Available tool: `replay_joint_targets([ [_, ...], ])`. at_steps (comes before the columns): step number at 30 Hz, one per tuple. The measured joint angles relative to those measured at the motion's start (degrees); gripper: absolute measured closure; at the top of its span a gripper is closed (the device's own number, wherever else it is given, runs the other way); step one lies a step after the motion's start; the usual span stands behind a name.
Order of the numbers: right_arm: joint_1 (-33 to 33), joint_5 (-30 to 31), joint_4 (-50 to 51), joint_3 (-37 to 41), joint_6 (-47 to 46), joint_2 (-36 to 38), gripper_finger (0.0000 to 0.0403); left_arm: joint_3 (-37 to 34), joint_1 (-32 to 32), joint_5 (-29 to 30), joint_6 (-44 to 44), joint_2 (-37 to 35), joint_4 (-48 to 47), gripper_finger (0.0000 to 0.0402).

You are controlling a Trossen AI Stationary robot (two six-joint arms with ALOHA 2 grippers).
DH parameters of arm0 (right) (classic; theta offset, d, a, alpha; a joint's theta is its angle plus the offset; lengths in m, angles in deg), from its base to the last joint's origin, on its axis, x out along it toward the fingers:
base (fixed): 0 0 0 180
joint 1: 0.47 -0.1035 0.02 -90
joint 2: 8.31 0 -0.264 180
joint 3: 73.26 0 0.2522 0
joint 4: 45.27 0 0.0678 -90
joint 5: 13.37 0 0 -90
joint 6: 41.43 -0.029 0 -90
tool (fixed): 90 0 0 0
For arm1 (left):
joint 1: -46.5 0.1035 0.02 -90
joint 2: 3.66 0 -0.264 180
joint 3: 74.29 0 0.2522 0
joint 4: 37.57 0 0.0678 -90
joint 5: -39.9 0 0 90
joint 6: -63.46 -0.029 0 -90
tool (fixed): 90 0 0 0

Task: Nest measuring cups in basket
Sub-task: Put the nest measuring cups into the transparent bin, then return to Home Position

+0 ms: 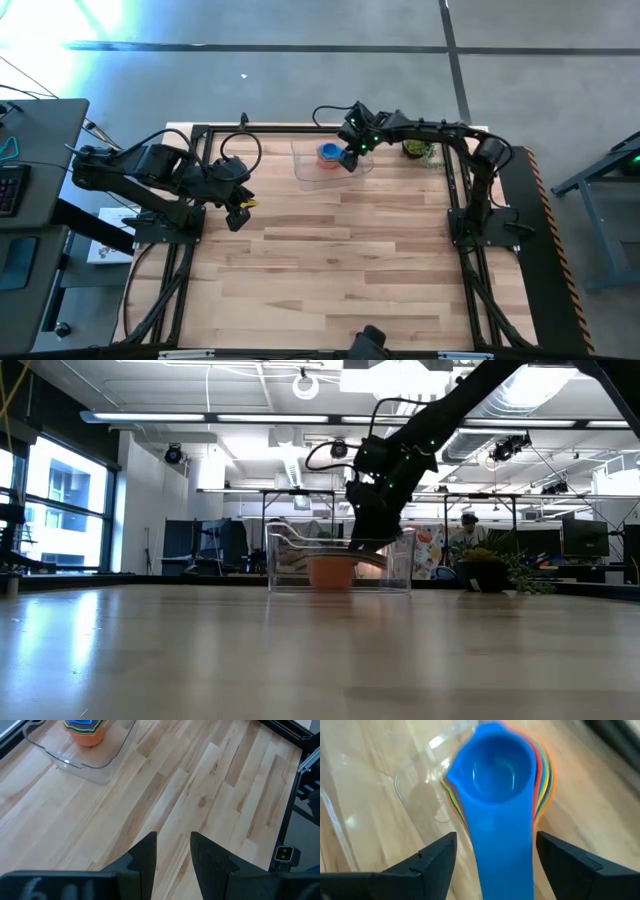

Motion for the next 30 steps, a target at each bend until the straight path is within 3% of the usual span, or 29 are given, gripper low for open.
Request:
replay_joint_targets([
  [12,-0.30,-1.27,-0.61,-0.02,-2.69,4.02,0.0137,0.00,-0.01,-0.02,0.00,-0.01,0.01,0.0291],
  [19,-6.34,-1.37,-0.51,-0.02,-3.02,10.04,0.0137,0.00,-0.02,-0.01,0.00,-0.02,0.01,0.0291],
  [24,-14.39,3.24,-0.56,-0.04,-5.37,12.46,0.0137,0.00,0.00,-0.02,0.00,-0.02,0.01,0.0291],
  [30,-24.05,13.79,-1.45,-0.09,-7.11,10.63,0.0137,0.00,-0.02,-0.02,0.00,0.00,0.01,0.0291],
])
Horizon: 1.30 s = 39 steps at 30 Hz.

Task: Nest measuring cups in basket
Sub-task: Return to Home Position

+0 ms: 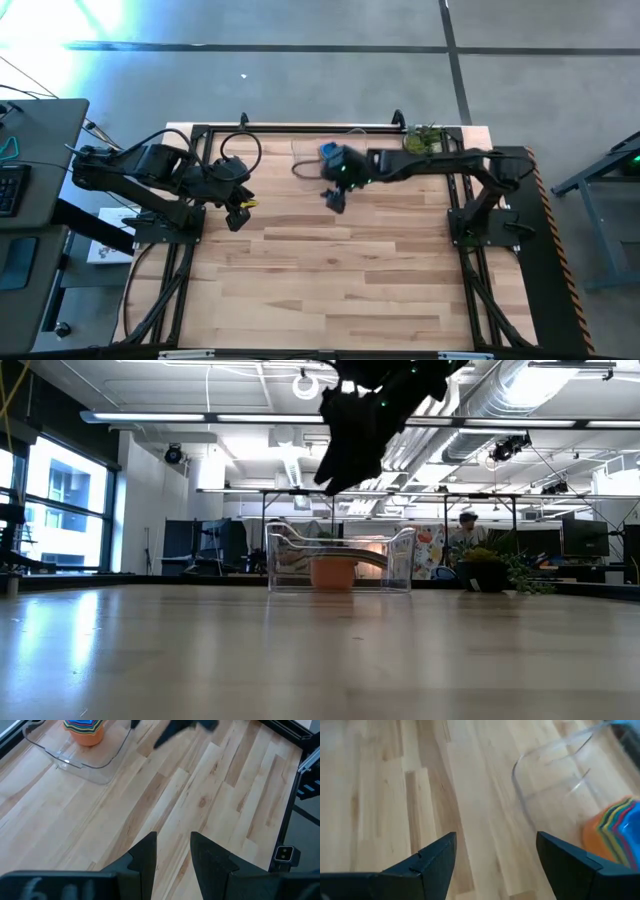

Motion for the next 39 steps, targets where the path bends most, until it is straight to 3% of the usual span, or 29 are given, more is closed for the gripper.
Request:
replay_joint_targets([
  [10,-3.99,2.97,-12.15,0.02,-7.36,-8.39,0.0137,0.00,0.00,0.01,0.00,0.01,0.07,0.0291],
  [17,-3.66,2.49,-15.32,0.02,-8.16,-12.01,0.0137,0.00,0.00,0.00,0.00,0.01,0.39,0.0291],
  [39,2.04,2.99,-18.99,0.02,-7.21,-12.76,0.0137,0.00,0.01,0.00,0.00,0.01,1.57,0.0291],
])
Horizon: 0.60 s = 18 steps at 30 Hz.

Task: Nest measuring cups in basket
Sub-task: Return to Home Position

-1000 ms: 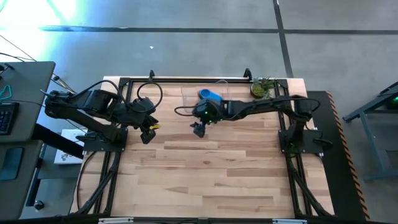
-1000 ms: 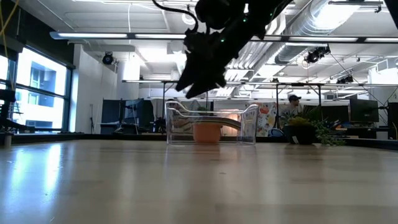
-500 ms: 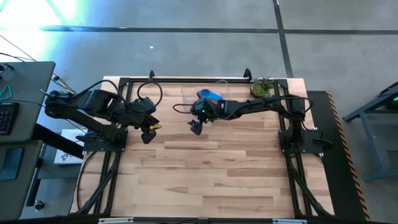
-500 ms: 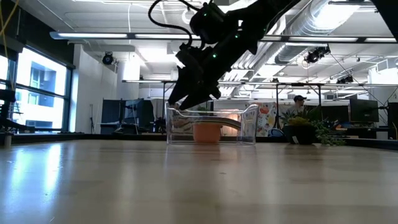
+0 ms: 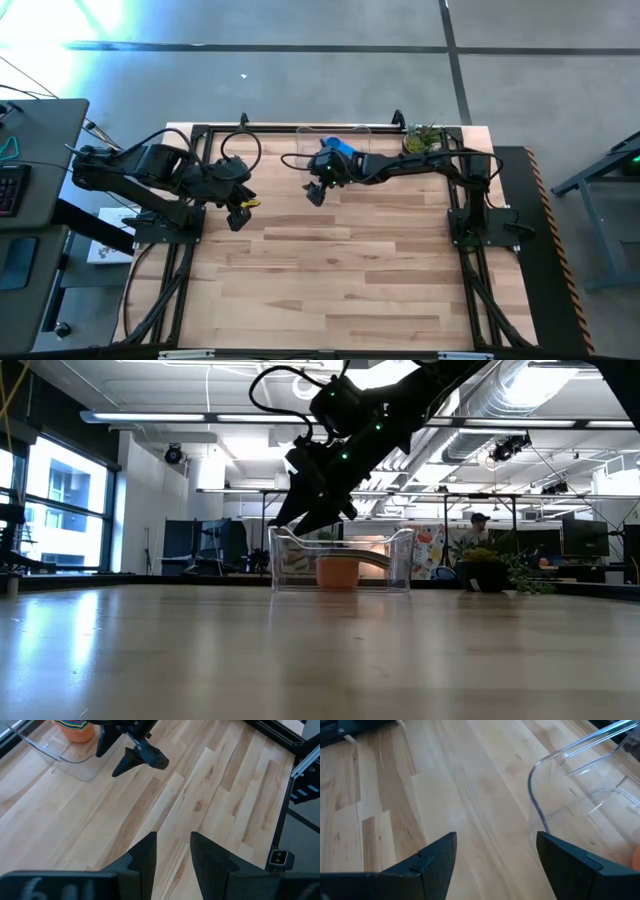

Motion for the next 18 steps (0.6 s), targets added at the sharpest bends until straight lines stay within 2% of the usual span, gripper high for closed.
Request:
replay_joint_targets([
  [3,0.13,-0.63,-0.02,0.00,0.00,0.01,0.0137,0.00,0.00,0.00,0.00,0.00,0.01,0.0291],
  [10,-1.12,-7.57,0.95,0.02,-2.91,3.24,0.0137,0.00,-0.01,0.00,0.00,0.00,0.09,0.0291],
  [18,-4.70,-3.44,-0.62,0.04,1.11,13.77,0.0137,0.00,0.00,0.01,0.00,0.00,0.16,0.0291],
])
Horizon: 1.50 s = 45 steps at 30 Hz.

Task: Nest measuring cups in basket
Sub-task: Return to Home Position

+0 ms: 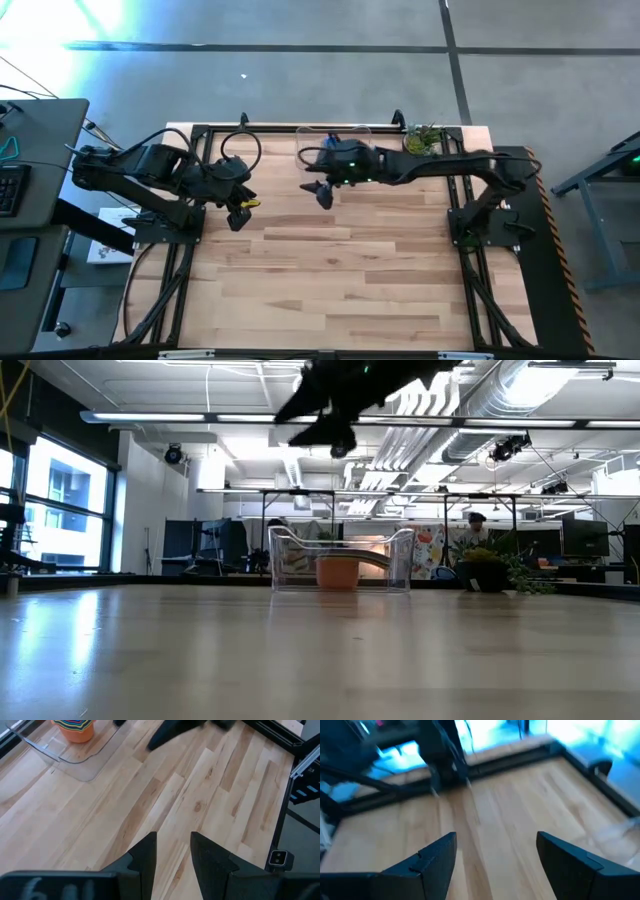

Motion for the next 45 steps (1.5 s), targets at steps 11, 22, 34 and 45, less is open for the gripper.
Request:
replay_joint_targets([
  [11,-2.03,-1.54,-26.23,27.50,-1.30,20.20,0.0137,0.01,0.00,-0.01,0.00,0.00,0.42,0.0291],
  [22,-2.36,-1.03,-27.98,59.03,0.35,55.94,0.0137,0.00,0.00,0.00,0.00,0.00,0.56,0.0291],
  [34,-2.34,1.47,-22.81,75.50,-1.31,83.84,0.0137,0.00,0.01,0.01,0.00,0.00,0.57,0.0291],
  [45,-2.34,1.72,-4.40,75.08,3.40,86.38,0.0137,0.00,-0.01,-0.01,0.00,0.00,0.57,0.0291],
])
